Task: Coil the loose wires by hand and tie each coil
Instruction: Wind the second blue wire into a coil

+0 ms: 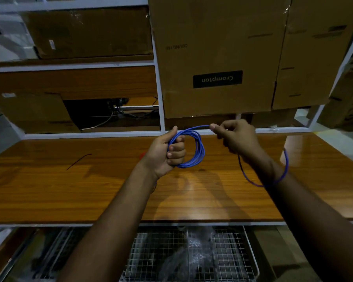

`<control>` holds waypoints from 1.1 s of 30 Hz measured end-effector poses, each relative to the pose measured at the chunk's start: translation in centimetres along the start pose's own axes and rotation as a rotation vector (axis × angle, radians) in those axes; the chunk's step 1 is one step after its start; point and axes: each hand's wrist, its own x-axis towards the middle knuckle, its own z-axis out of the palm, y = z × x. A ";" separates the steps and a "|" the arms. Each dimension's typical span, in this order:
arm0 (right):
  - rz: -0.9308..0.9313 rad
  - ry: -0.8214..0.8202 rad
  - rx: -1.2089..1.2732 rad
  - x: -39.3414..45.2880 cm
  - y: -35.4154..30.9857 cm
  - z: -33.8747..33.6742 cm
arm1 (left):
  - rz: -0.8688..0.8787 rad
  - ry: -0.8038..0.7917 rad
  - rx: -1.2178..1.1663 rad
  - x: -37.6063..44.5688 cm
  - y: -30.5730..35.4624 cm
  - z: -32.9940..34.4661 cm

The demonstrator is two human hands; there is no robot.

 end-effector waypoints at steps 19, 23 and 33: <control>0.264 -0.501 0.538 -4.7 2.6 2.5 | 0.187 0.207 -0.293 0.5 0.6 -1.8; 0.166 -0.248 0.337 -3.5 2.3 2.5 | 0.172 0.229 -0.215 0.7 0.3 -1.7; 0.030 -0.643 -1.002 -4.3 -2.9 2.4 | 0.113 0.201 -0.203 1.1 -0.6 -1.0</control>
